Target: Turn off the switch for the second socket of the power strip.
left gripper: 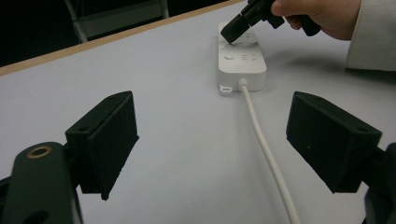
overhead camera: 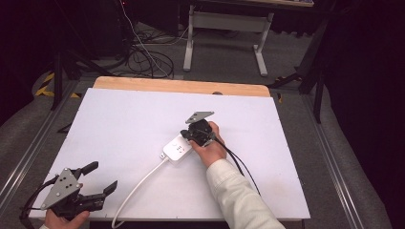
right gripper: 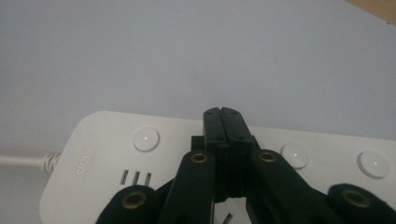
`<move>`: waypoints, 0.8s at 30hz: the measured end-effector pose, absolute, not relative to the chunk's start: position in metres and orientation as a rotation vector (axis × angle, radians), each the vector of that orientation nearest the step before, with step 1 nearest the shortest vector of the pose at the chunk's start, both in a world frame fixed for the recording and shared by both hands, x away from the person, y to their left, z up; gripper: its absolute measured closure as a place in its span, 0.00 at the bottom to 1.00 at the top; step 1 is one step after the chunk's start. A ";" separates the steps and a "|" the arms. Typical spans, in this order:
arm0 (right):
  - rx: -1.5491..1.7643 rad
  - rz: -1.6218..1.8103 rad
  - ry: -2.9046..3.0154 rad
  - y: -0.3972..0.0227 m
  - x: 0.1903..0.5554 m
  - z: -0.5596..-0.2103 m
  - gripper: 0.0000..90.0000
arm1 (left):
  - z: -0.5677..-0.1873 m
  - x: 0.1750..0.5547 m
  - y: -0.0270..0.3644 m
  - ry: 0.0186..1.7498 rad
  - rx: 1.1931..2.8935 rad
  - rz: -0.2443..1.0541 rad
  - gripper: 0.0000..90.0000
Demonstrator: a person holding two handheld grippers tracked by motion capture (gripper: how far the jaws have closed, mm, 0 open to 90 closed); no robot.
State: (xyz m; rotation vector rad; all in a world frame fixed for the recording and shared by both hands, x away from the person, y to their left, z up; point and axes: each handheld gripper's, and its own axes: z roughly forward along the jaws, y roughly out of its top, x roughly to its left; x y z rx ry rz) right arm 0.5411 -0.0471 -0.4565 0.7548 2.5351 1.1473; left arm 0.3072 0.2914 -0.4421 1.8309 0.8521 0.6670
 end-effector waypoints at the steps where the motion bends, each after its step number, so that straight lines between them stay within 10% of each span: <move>1: 0.755 1.147 2.535 -0.047 0.541 -0.457 1.00 | -0.442 0.307 0.291 0.852 1.831 0.667 0.19; 24: 0.741 1.102 2.516 -0.043 0.539 -0.461 1.00 | -0.442 0.307 0.291 0.854 1.827 0.663 0.19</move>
